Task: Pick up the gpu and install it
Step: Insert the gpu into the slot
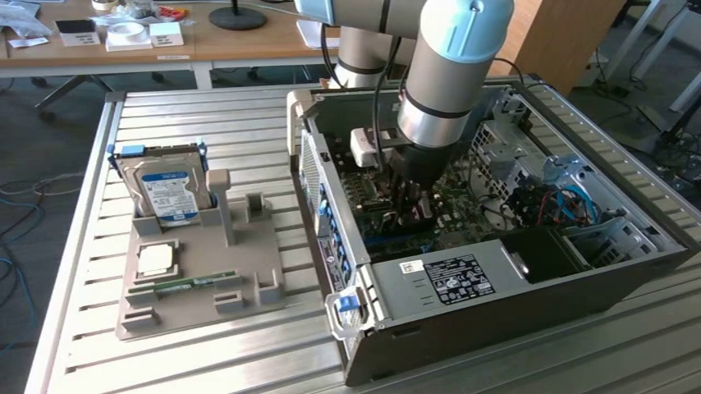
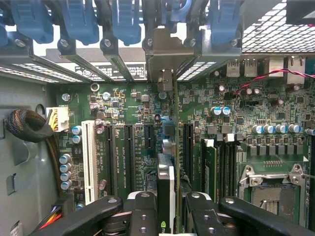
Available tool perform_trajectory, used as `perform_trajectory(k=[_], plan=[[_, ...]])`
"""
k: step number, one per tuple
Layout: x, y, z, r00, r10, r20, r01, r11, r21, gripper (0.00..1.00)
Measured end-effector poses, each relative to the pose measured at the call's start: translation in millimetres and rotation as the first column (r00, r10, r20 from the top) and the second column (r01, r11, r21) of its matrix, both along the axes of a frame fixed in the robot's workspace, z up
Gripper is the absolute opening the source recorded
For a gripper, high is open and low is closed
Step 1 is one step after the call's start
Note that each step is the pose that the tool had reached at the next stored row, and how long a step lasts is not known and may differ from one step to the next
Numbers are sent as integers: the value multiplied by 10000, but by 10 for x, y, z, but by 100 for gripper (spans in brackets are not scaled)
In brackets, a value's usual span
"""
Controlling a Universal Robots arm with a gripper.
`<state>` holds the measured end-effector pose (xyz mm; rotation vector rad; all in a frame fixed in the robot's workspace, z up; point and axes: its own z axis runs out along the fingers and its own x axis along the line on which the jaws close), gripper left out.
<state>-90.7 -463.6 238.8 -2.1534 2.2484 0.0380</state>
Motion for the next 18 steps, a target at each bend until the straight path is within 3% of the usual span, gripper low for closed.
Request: perform_trajectory(k=[18], plan=[[-30,1,-15,10000,-74,7,74,10000,2,27]])
